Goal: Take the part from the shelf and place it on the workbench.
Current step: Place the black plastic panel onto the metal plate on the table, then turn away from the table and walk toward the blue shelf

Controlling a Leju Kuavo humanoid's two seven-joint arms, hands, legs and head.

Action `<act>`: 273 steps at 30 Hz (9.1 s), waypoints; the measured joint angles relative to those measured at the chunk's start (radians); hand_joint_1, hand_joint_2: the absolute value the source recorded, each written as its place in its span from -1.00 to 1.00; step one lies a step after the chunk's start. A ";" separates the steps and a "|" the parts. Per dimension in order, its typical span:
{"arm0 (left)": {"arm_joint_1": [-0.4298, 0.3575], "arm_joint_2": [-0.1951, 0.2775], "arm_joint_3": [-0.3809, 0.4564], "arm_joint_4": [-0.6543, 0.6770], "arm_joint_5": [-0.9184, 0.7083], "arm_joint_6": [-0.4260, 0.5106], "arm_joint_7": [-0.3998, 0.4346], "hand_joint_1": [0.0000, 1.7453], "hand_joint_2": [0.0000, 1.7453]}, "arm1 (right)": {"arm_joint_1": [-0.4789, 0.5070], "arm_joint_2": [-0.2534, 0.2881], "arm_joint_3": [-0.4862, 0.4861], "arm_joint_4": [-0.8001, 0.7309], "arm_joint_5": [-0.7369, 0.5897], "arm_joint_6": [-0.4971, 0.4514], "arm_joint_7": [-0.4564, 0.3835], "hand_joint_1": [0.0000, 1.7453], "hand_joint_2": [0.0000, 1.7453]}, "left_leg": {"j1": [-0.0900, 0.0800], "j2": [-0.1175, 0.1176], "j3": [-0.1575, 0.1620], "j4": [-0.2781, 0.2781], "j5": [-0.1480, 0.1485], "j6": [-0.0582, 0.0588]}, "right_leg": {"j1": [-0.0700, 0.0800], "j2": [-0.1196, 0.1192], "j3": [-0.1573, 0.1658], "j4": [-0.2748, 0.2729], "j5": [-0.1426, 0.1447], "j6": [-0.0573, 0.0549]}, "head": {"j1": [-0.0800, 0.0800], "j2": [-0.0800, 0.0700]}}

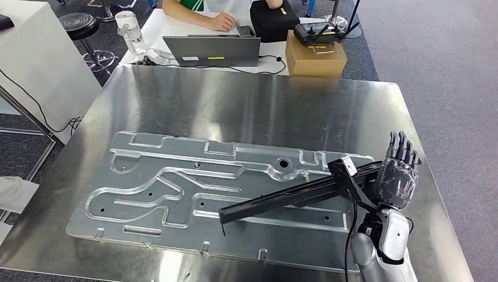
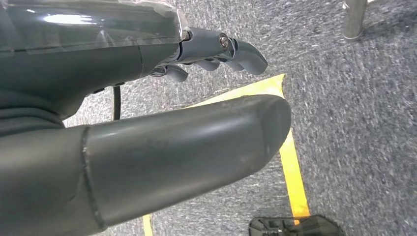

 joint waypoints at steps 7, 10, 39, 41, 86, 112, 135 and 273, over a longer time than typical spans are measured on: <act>-0.002 0.000 0.017 0.000 -0.017 -0.008 0.000 -1.00 -1.00 | -0.114 -0.036 0.000 -0.045 -0.288 0.189 -0.015 -1.00 -1.00 | 0.001 0.003 0.000 -0.004 0.006 0.018 | -0.005 -0.002 -0.127 0.267 -0.104 0.019 | 0.001 0.000; -0.004 0.001 0.021 0.000 -0.023 -0.012 -0.001 -1.00 -1.00 | -0.197 -0.062 0.002 -0.066 -0.355 0.249 0.000 -1.00 -1.00 | -0.001 -0.001 0.002 0.003 -0.001 0.014 | -0.002 -0.002 -0.039 0.076 -0.002 0.009 | 0.001 0.000; -0.008 0.010 0.054 0.000 -0.040 -0.029 -0.001 -1.00 -1.00 | -0.472 -0.212 0.143 0.021 -0.429 0.603 0.151 -1.00 -1.00 | -0.006 -0.002 -0.019 -0.002 0.019 0.025 | -0.005 -0.005 -0.106 0.190 -0.044 0.014 | 0.001 0.000; -0.010 0.010 0.059 0.000 -0.041 -0.031 0.000 -1.00 -1.00 | -0.509 -0.218 0.157 0.050 -0.457 0.661 0.159 -1.00 -1.00 | -0.009 -0.003 -0.020 0.004 0.014 0.021 | -0.001 -0.005 -0.046 0.059 0.014 0.005 | 0.001 0.000; -0.028 0.001 0.114 0.000 -0.053 -0.034 0.015 -1.00 -1.00 | -0.671 -0.207 0.360 0.380 -0.382 0.676 0.250 -1.00 1.00 | 0.002 0.000 -0.111 0.158 -0.016 -0.030 | -0.001 -0.012 -0.004 -0.019 0.025 -0.030 | -0.001 0.000; -0.011 -0.012 0.157 0.000 -0.040 -0.011 -0.021 -1.00 -1.00 | -0.251 -0.021 0.244 -0.120 -0.273 0.039 -0.047 -1.00 -1.00 | -0.006 -0.001 -0.102 0.181 -0.087 -0.021 | 0.012 -0.021 0.017 -0.044 0.026 -0.050 | 0.000 0.000; 0.004 -0.032 0.249 0.000 0.002 0.008 -0.020 -1.00 -1.00 | 0.451 0.181 0.256 -0.556 -0.516 -0.250 -0.402 -1.00 1.00 | -0.001 0.011 -0.083 0.011 0.073 0.003 | 0.005 -0.008 0.140 -0.012 -0.098 -0.012 | 0.000 0.000; 0.001 -0.058 0.370 -0.002 -0.085 0.013 -0.004 -1.00 -1.00 | 0.189 0.293 -0.974 1.069 -0.203 0.283 0.026 -1.00 -1.00 | -0.013 0.064 0.005 0.018 -0.011 -0.019 | 0.002 -0.106 0.088 -0.028 -0.062 -0.031 | -0.008 0.000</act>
